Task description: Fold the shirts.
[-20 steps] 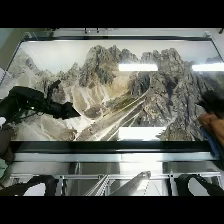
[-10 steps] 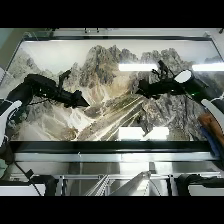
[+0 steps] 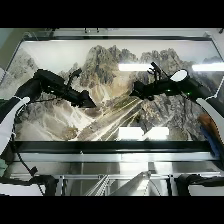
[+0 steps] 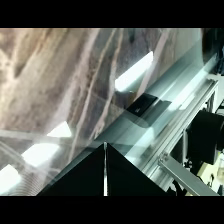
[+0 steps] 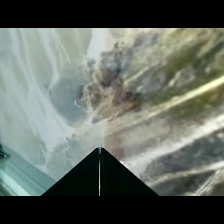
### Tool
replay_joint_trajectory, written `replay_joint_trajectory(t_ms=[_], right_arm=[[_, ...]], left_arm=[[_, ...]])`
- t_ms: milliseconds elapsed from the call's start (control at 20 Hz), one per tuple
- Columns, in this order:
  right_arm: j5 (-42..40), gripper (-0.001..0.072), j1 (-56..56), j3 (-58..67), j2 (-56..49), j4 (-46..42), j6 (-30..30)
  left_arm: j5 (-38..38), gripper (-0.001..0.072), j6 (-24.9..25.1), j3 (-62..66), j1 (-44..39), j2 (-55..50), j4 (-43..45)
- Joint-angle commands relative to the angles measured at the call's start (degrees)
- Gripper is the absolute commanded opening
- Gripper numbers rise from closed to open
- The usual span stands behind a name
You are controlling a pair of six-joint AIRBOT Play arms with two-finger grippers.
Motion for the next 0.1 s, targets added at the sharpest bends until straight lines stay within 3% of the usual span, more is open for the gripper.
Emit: replay_joint_trajectory(t_ms=[0, 50], right_arm=[[0.4, 0.0016, 0.1, 0.0, -0.1, 0.4, -0.2], [0.4, 0.0016, 0.1, 0.0, -0.1, 0.4, -0.2]], left_arm=[[2.0, 0.0026, 0.0, 0.3, -0.2, -0.1, 0.1], [2.0, 0.0027, 0.0, 0.3, -0.2, -0.1, 0.1]])
